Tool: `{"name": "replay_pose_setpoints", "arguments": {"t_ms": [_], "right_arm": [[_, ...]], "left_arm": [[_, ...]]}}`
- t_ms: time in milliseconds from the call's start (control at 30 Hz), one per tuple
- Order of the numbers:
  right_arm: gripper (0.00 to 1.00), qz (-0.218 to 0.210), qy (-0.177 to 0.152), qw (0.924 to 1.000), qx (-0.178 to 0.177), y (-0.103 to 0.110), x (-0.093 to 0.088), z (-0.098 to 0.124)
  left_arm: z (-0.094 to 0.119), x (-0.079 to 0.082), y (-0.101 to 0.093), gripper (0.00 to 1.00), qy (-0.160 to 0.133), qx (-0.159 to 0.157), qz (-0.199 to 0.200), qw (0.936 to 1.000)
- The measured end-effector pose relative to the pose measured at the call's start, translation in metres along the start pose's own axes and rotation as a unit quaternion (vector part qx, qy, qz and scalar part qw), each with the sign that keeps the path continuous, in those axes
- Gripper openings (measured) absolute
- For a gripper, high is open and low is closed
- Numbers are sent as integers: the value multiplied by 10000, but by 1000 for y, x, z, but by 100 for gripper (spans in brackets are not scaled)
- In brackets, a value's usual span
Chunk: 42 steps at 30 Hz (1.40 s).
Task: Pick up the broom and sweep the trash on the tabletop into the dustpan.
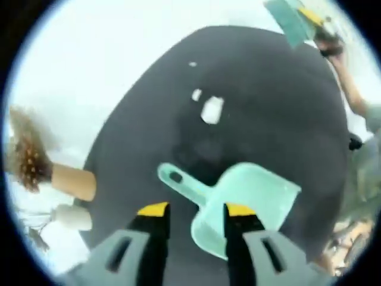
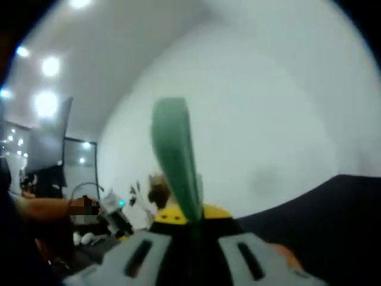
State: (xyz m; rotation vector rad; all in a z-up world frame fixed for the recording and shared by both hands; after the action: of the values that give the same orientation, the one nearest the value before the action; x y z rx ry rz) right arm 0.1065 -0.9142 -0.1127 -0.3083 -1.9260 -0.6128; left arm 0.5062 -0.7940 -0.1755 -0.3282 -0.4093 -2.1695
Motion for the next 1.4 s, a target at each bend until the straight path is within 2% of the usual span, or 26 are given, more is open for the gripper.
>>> {"name": "replay_pose_setpoints", "arguments": {"t_ms": [167, 367, 467, 567, 600, 633, 767, 833, 900, 933, 967, 1033, 1200, 1233, 1300, 1333, 1367, 1400], "right_arm": [[6, 33, -3, 10000, -8, 2, 1, 2], [6, 114, -4, 9999, -36, 0, 4, 4], [6, 137, -10, 9999, -24, 1, 4, 5], [6, 102, -3, 9999, -13, 0, 2, 6], [6, 84, 1, 10000, -12, 0, 1, 6], [6, 59, 6, 10000, -4, -1, 0, 5], [6, -21, 24, 10000, 29, -3, -2, 2], [6, -60, 23, 10000, 55, -1, -3, 2], [6, -119, 15, 9999, 92, 0, -4, 2], [6, -134, 18, 9999, 106, 1, -4, 2], [6, -135, 15, 9998, 113, 2, -5, 2], [6, -169, 12, 9998, 145, 4, -4, 2], [6, -231, 4, 9995, 235, 9, -4, 3], [6, -250, -7, 9994, 259, 10, -5, 3], [6, -334, -24, 9989, 318, 13, -7, 3], [6, -380, -19, 9986, 360, 14, -10, 2], [6, -398, -2, 9984, 390, 16, -12, 2], [6, -417, 16, 9982, 427, 17, -14, 1]], "left_arm": [[-15, -17, 4, 37, 266, -120, -250, 9993], [-34, -16, 8, 28, 237, -311, -350, 9986], [-42, -19, 10, 21, 425, -356, -422, 9976], [-46, -22, 15, 9, 623, -215, -403, 9970], [-45, -22, 14, 8, 613, -213, -389, 9971], [-43, -21, 15, 8, 566, -212, -185, 9980], [-30, -26, 16, 6, 574, -144, 122, 9982], [-25, -30, 15, 4, 513, -109, 498, 9974], [-20, -32, 20, 4, 384, 124, 890, 9952], [-18, -34, 18, 4, 354, 109, 939, 9949], [-16, -37, 18, 4, 362, 159, 1238, 9915], [-15, -42, 17, 4, 416, 252, 1559, 9866], [-17, -51, 10, 4, 309, 224, 2578, 9654], [-17, -52, 11, 4, 223, 283, 2985, 9537], [-17, -52, 7, 3, 122, 196, 3798, 9248], [-18, -51, 8, 3, 47, 306, 4032, 9146], [-17, -51, 8, 3, -3, 366, 4174, 9080], [-17, -51, 5, 3, 69, 363, 4388, 8978]]}}
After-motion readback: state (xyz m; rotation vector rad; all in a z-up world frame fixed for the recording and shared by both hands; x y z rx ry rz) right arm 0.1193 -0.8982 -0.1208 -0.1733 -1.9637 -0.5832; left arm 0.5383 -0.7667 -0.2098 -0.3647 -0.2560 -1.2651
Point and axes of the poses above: the point that each gripper's makers call its tool centre point, and the gripper's own axes: z roughly backward along the fingers, y roughly to its left, x roughly out of its top, the point moved 7 cm from there along z, roughly backward along the fingers, and after that the axes turned 2 degrees about -x, right-handed, at the moved point
